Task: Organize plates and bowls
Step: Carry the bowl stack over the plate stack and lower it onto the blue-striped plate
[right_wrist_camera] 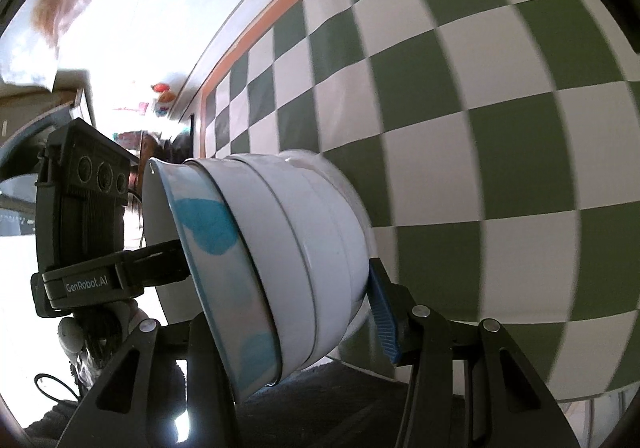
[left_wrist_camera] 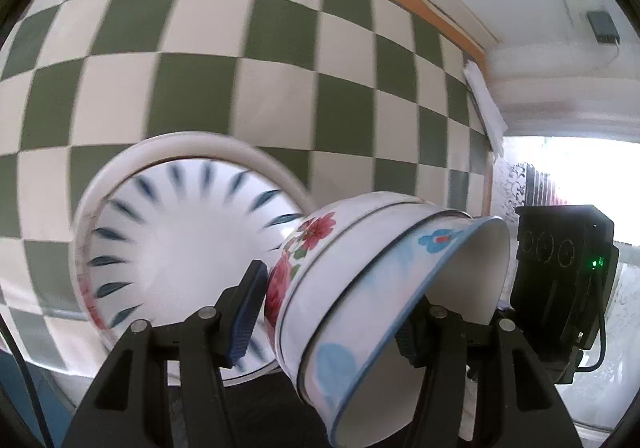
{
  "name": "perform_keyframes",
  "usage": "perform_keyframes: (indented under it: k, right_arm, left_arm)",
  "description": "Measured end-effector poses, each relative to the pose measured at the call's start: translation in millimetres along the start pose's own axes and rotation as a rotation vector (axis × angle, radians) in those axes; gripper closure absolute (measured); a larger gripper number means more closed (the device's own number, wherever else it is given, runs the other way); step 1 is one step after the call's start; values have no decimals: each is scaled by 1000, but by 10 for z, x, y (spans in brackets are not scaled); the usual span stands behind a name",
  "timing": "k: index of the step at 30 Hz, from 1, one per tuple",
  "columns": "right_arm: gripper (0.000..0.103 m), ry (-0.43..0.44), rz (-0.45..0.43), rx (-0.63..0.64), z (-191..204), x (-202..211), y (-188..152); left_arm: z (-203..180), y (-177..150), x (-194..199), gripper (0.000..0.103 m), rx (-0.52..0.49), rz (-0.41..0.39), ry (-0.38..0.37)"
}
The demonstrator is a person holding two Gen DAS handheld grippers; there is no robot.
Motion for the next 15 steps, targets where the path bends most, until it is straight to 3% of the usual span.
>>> perform_keyframes:
  k: [7,15]
  right_arm:
    - [54,3,47,30,411,-566,-42]
    - [54,-20,97,36,503,-983,-14]
  left_arm:
    - [465,30,138,49,44,-3,8]
    - [808,65,71,49,85,17,3]
Point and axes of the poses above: each gripper's, at about its wrist camera, not at the fingertips, and x roughly against the way its jaws point, z to its left, y to its top, the point moved 8 cm from there along -x, roughly the way its jaws point, and after that the axes turned 8 degrees about x, right-handed, at the moved point
